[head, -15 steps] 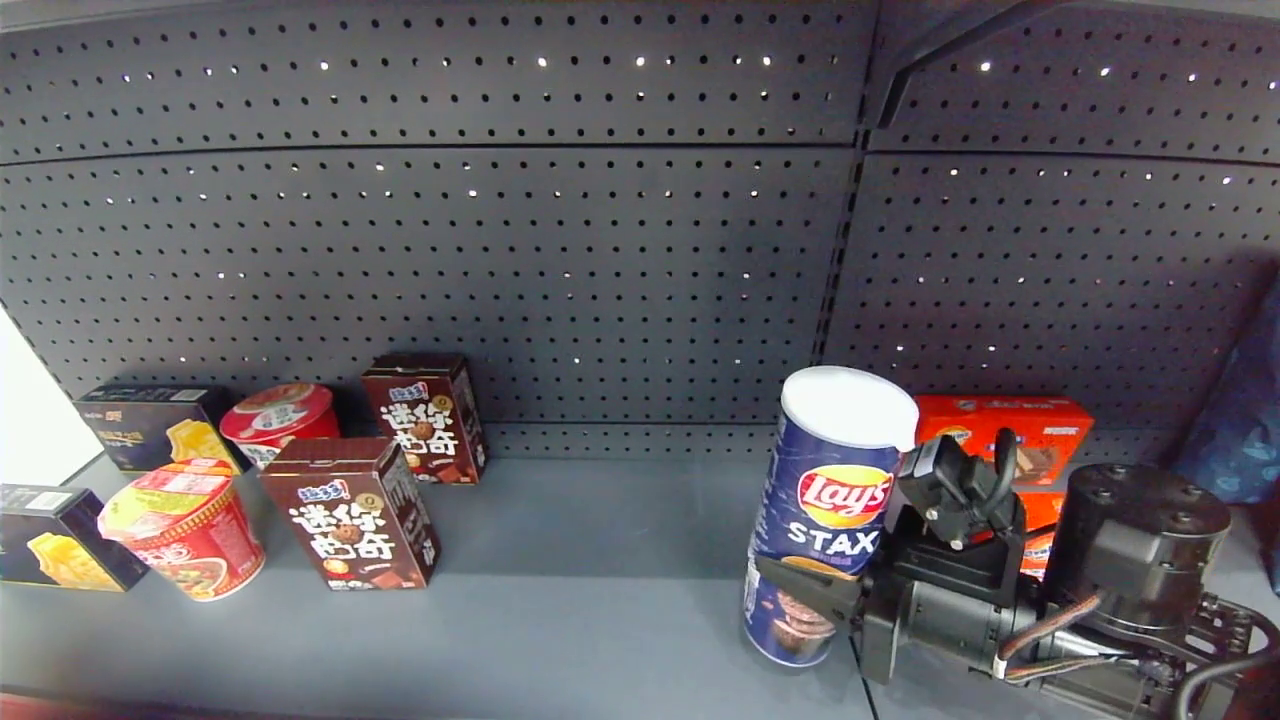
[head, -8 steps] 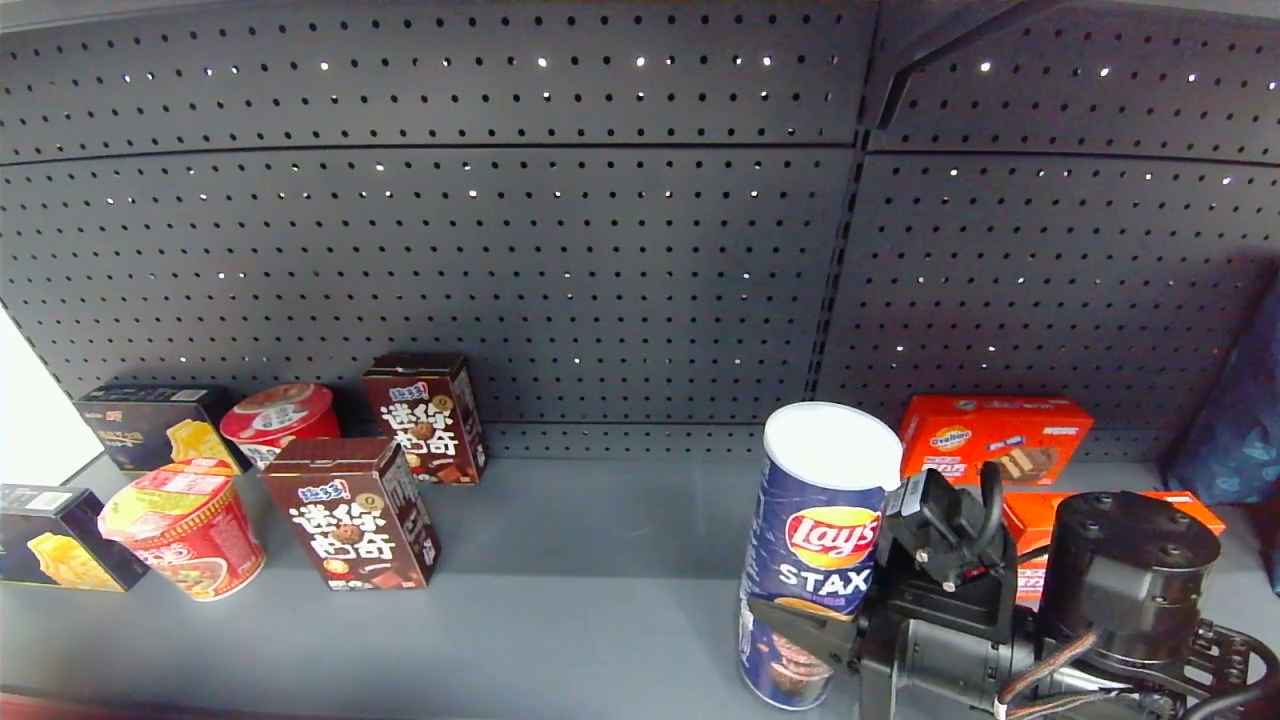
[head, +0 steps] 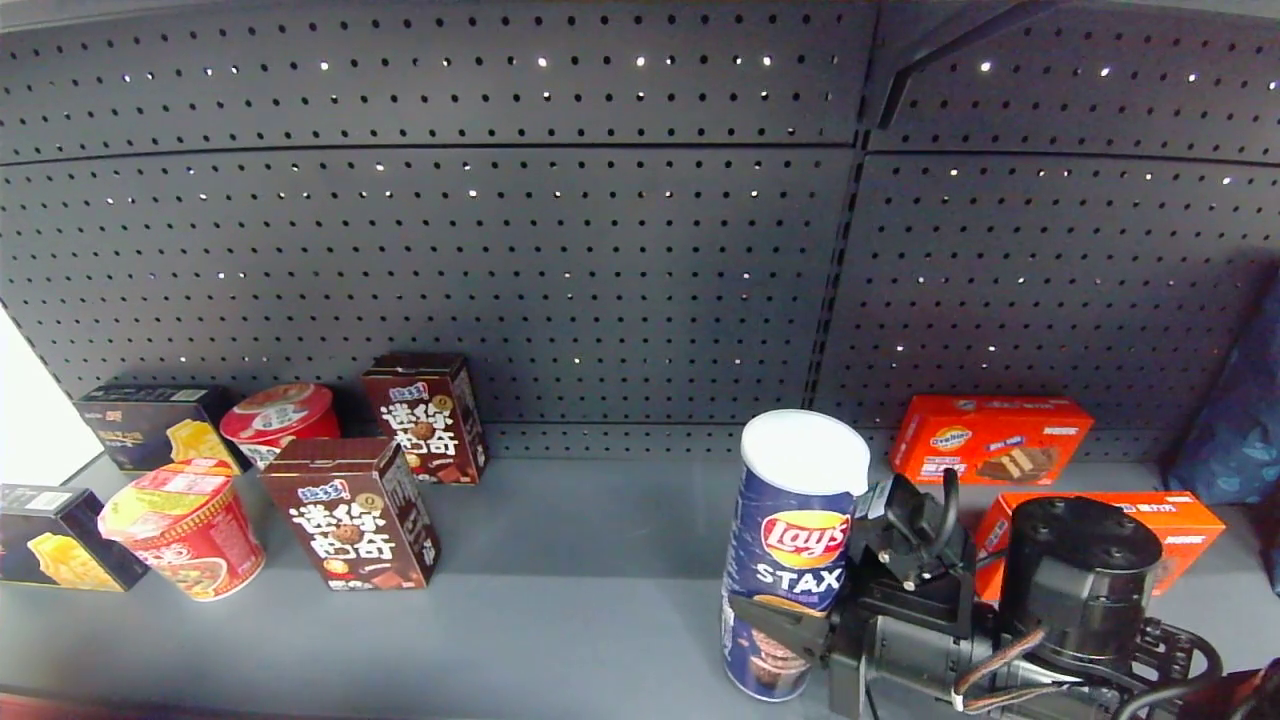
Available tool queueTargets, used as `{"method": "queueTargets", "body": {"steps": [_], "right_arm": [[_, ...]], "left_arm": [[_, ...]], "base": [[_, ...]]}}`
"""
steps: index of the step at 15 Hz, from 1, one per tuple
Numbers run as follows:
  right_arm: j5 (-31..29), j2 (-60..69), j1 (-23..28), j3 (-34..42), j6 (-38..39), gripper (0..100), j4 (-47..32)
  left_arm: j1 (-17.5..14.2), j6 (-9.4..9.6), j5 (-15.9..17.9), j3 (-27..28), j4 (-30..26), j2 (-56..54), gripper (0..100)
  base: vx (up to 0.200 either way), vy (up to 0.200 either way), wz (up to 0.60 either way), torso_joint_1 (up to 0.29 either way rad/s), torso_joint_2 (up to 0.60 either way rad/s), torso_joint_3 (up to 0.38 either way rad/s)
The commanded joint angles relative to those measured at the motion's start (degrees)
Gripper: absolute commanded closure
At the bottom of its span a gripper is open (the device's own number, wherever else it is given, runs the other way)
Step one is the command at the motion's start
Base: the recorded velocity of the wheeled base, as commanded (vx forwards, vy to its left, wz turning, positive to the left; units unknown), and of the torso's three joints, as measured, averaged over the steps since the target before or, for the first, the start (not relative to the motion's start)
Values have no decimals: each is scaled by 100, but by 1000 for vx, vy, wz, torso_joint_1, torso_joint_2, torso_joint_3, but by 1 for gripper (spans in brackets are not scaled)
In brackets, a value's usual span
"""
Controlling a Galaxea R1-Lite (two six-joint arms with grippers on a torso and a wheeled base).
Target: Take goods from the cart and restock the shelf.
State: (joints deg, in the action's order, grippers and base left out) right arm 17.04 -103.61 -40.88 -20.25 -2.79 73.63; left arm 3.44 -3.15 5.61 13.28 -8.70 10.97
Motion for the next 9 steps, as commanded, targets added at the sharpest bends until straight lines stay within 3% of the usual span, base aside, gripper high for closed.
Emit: {"method": "queueTargets", "body": {"steps": [1,9], "right_arm": [[1,-256,-8,-67,-2,100,20],[10,-546,-43,-243,-20,100,20]], "left_arm": [[-1,-2,2,0,0,10,100],[-1,-2,2,-71,0,10,100]], "base": [[0,0,0,0,0,0],[0,0,0,0,0,0]]}}
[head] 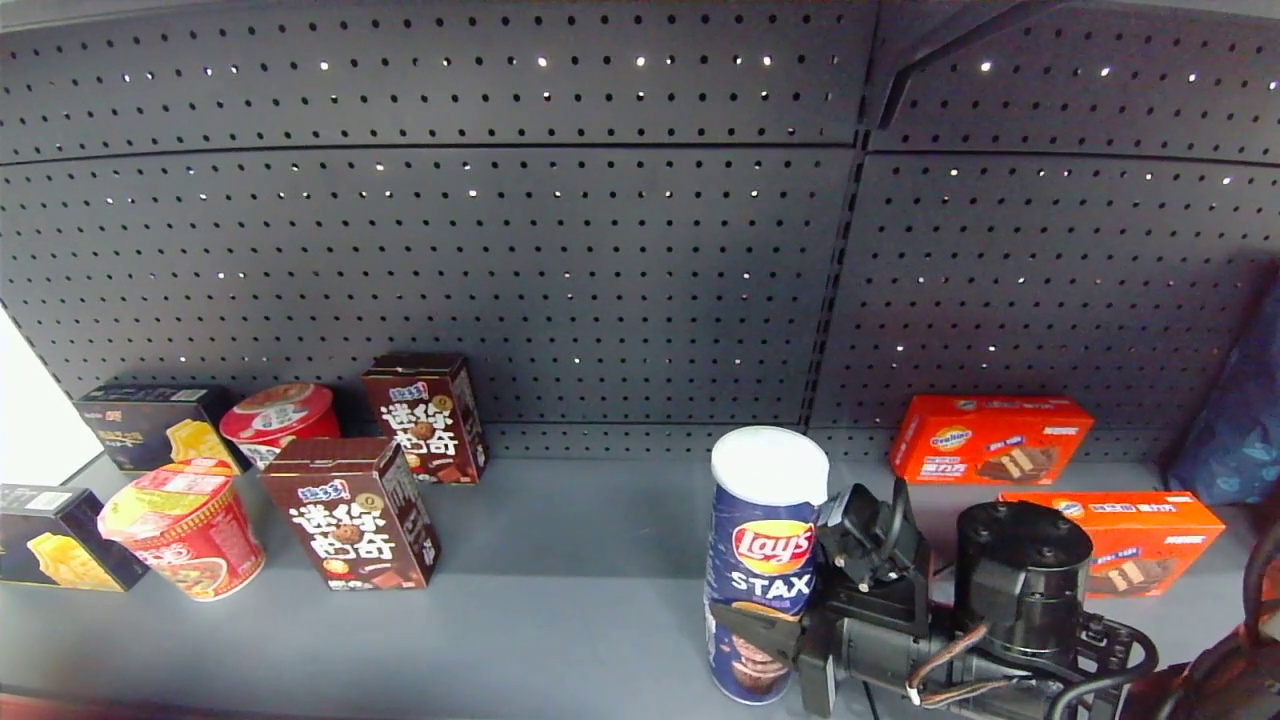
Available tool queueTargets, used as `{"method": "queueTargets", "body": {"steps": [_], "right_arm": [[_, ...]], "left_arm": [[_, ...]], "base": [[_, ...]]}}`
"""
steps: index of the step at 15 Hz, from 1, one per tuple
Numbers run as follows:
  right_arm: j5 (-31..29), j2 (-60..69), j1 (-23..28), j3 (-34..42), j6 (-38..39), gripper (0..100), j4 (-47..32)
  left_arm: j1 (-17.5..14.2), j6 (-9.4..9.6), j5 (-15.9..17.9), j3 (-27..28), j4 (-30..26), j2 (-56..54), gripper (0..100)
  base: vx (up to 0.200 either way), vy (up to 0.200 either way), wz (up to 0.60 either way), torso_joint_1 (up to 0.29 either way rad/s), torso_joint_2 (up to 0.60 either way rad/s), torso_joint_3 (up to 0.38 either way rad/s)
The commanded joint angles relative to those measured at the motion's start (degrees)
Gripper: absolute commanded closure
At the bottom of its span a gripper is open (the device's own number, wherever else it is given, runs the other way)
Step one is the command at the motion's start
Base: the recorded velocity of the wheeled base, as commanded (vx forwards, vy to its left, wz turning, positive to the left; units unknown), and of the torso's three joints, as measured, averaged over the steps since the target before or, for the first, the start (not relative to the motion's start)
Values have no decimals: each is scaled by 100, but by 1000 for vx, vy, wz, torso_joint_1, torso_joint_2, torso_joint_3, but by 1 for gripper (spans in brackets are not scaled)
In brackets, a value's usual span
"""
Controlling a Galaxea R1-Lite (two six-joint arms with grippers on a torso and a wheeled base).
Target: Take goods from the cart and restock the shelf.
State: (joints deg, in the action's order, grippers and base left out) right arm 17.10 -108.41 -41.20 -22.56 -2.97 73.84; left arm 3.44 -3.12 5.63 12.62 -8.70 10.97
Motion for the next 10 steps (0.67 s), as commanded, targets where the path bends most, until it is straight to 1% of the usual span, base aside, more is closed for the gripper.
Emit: {"method": "queueTargets", "body": {"steps": [1,2,6,10], "right_arm": [[4,-119,-37,-37,-1,100,8],[4,-145,-46,-55,-1,0,8],[-23,-110,-72,50,16,0,166],[-5,329,-10,349,16,0,175]], "left_arm": [[-1,-4,-1,-5,0,10,100],[-1,-4,-1,-5,0,10,100],[-1,-4,-9,-5,-8,-7,100],[-1,-4,-9,-5,-8,-16,100]], "base": [[0,0,0,0,0,0],[0,0,0,0,0,0],[0,0,0,0,0,0],[0,0,0,0,0,0]]}}
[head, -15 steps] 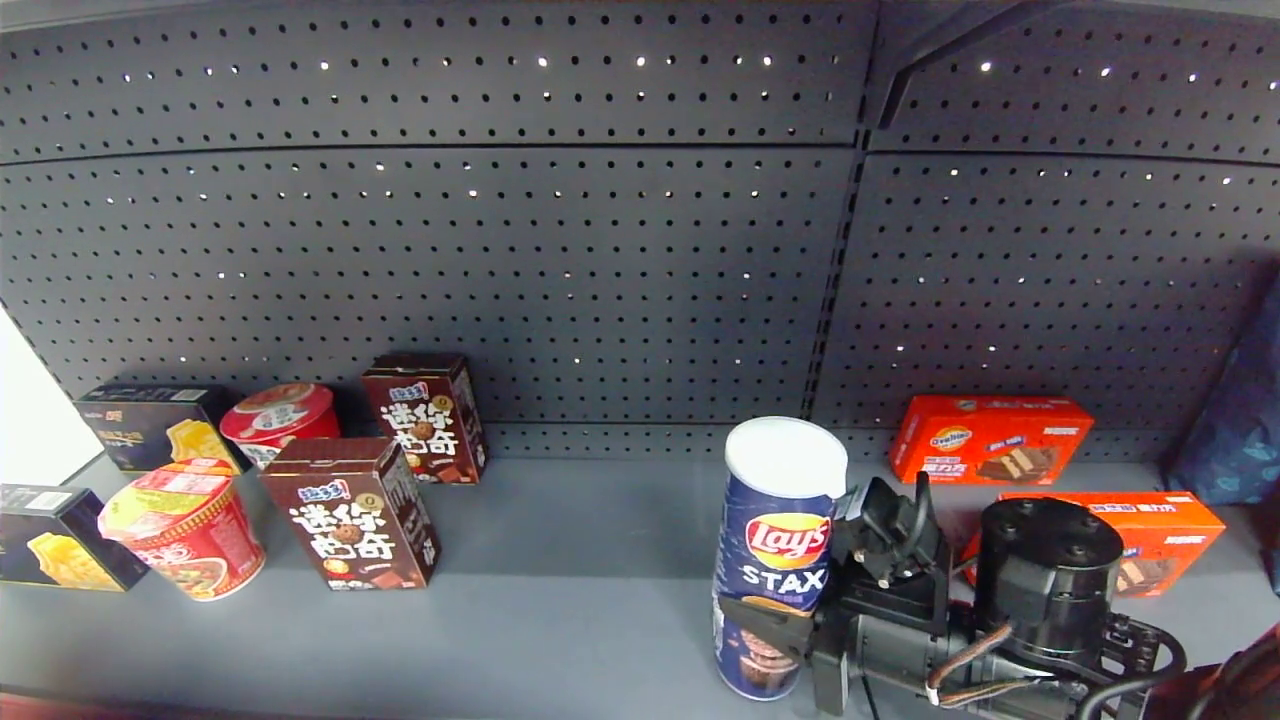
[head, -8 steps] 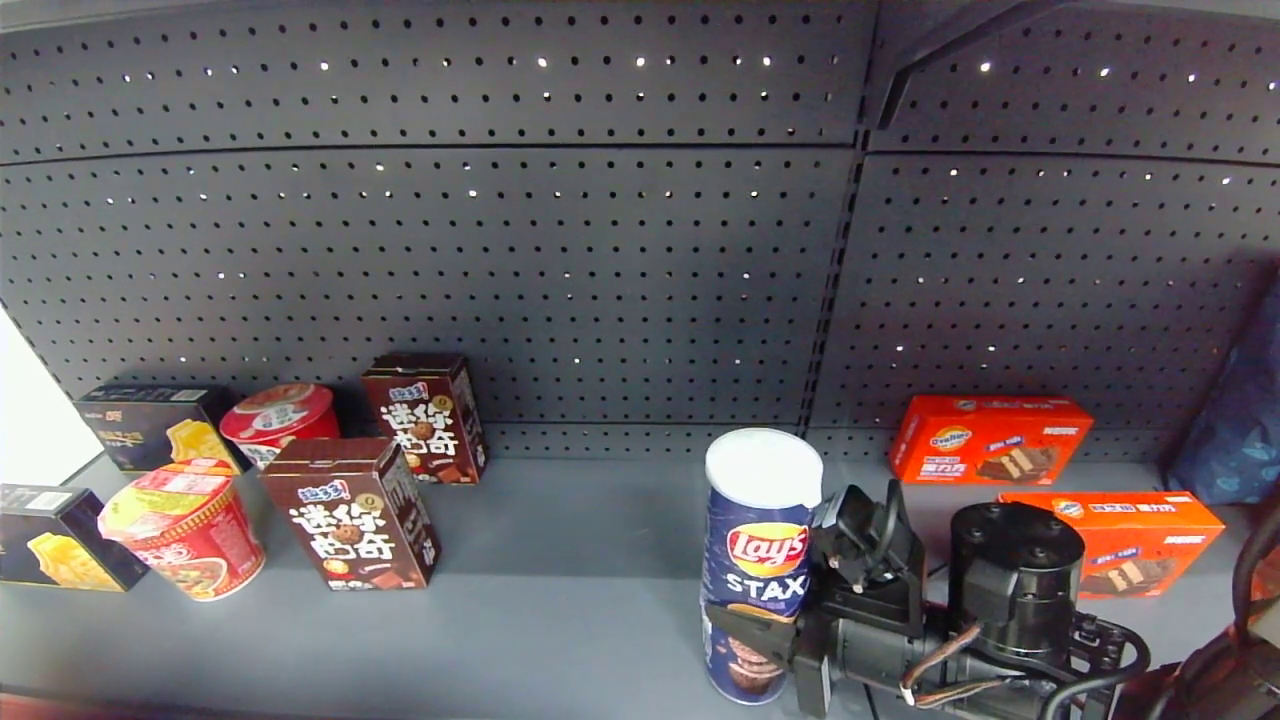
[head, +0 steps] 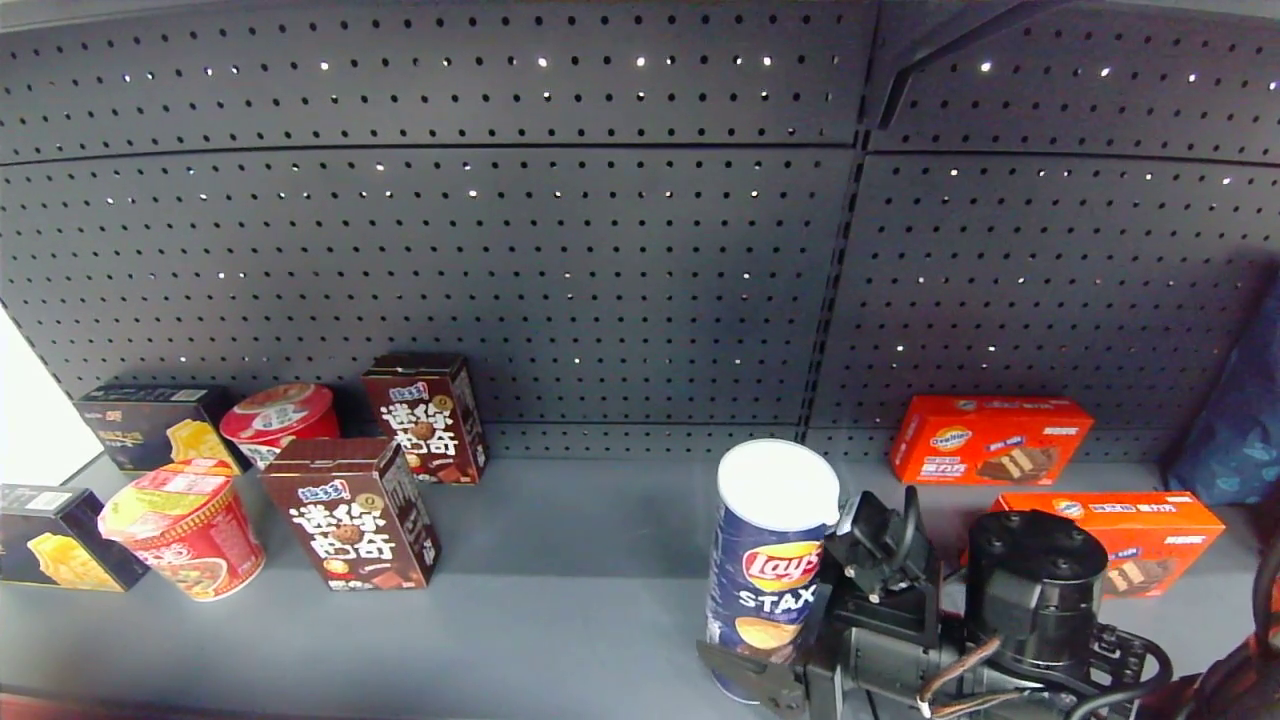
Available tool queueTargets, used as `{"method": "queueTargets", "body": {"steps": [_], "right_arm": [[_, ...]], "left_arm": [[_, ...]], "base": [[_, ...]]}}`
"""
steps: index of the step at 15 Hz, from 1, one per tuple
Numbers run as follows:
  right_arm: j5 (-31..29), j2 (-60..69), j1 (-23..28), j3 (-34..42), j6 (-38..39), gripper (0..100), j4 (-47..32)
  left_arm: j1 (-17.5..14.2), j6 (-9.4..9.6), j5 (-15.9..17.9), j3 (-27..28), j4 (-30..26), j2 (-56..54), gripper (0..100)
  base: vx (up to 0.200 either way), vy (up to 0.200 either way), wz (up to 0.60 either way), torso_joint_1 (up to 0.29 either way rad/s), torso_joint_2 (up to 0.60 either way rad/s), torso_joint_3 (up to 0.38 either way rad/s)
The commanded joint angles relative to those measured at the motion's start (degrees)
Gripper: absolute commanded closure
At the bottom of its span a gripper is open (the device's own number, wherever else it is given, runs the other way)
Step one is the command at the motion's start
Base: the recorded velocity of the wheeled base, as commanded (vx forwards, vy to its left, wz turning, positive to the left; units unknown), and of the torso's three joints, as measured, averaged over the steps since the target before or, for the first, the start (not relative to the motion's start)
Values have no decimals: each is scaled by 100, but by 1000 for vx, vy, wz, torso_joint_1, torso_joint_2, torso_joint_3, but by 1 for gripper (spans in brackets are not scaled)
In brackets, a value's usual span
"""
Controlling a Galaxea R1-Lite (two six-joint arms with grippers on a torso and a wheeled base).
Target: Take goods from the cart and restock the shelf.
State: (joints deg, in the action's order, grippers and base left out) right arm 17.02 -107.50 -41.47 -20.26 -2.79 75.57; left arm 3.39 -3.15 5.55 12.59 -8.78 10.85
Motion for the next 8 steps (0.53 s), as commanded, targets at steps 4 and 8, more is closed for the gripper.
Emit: {"method": "queueTargets", "body": {"steps": [4,8], "right_arm": [[3,581,-54,523,-2,0,2],[-6,941,-1,883,-2,0,-16]], "left_arm": [[4,-2,-1,-2,-1,-4,100],[-14,-2,-10,6,-1,-13,100]], "base": [[0,0,0,0,0,0],[0,0,0,0,0,0]]}}
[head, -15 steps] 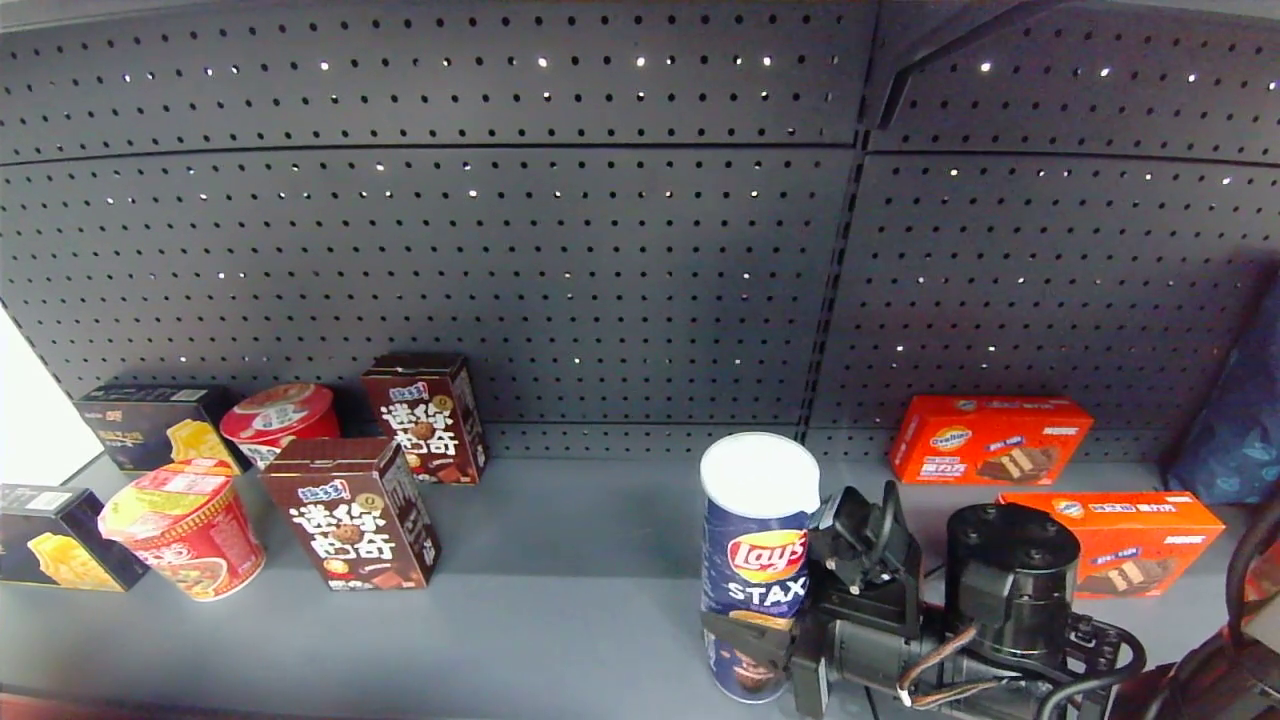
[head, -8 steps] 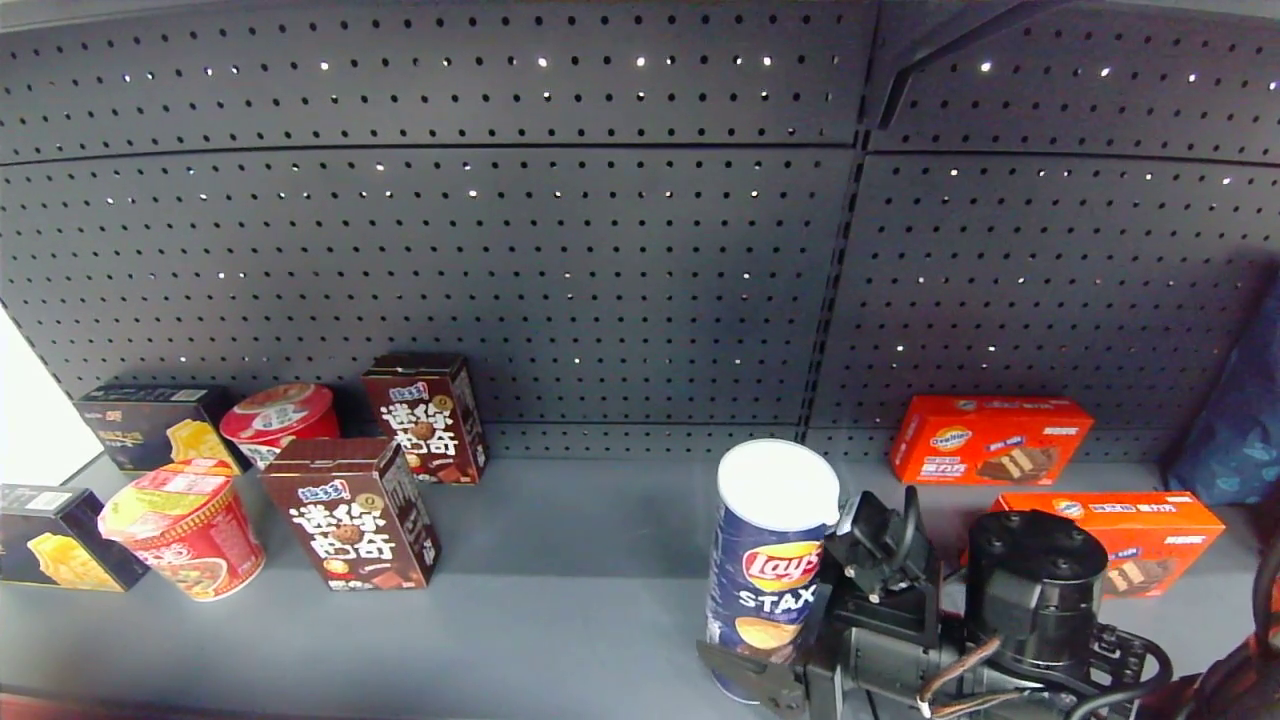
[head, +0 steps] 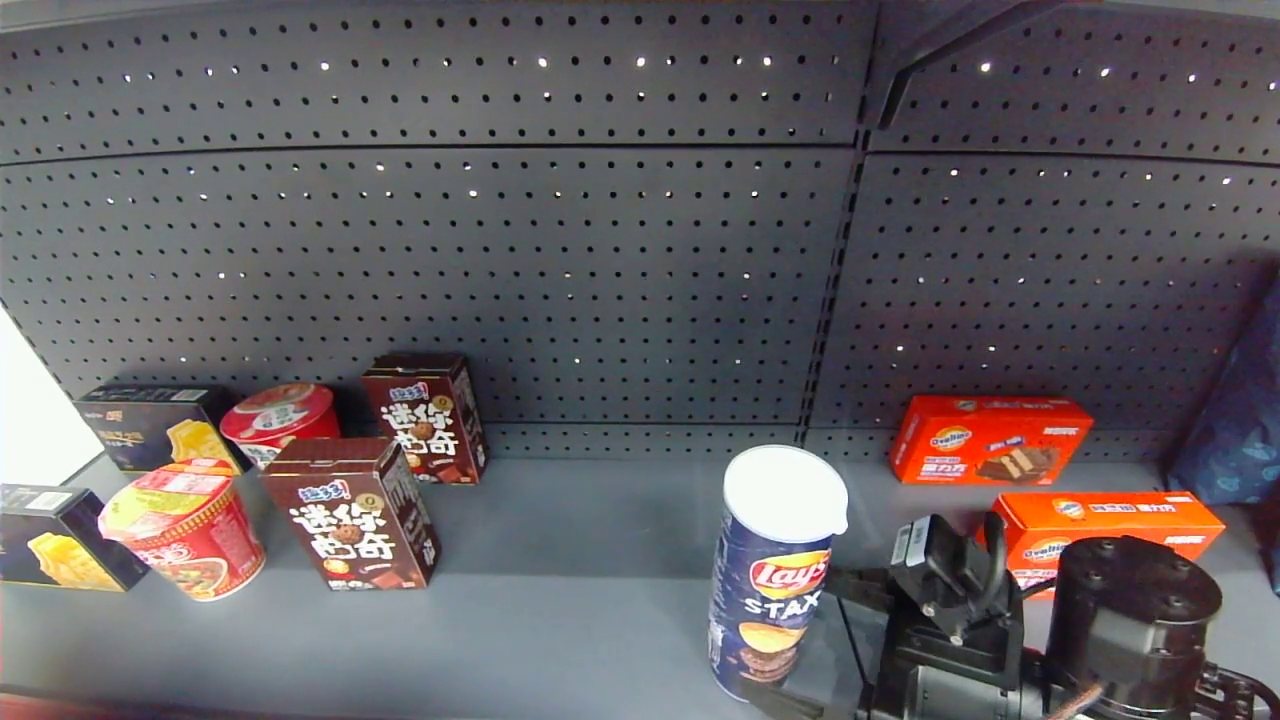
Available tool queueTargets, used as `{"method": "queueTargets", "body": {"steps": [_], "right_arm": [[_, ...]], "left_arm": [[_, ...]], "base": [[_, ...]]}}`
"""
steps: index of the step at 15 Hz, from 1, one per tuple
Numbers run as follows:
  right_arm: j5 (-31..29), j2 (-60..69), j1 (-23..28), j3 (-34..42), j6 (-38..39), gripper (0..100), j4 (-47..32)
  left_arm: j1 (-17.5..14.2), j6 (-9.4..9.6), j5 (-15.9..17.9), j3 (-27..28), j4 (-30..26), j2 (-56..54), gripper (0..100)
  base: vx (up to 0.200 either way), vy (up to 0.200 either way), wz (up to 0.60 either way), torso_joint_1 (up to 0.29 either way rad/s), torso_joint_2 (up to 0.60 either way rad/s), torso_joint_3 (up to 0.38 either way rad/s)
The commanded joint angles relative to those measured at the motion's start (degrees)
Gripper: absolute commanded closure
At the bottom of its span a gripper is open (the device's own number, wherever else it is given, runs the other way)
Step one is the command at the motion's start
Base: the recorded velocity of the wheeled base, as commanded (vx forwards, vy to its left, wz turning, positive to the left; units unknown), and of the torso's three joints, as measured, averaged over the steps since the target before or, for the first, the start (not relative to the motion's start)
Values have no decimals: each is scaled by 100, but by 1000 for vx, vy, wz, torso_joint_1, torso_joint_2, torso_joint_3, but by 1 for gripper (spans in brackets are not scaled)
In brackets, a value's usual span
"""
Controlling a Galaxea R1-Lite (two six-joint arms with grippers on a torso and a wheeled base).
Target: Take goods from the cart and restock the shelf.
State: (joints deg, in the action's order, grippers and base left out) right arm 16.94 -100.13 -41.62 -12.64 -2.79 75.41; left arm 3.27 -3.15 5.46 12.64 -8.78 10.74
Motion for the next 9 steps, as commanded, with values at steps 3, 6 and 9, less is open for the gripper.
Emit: {"method": "queueTargets", "body": {"steps": [3,6,9], "right_arm": [[2,776,49,658,-2,0,-44],[-16,1057,620,921,-11,0,-97],[-315,1013,963,807,-2,0,-273]], "left_arm": [[-2,-2,-1,19,-1,-2,100],[-2,-2,-1,1,-1,-2,100],[-2,-2,-10,1,-1,-11,100]], "base": [[0,0,0,0,0,0],[0,0,0,0,0,0],[0,0,0,0,0,0]]}}
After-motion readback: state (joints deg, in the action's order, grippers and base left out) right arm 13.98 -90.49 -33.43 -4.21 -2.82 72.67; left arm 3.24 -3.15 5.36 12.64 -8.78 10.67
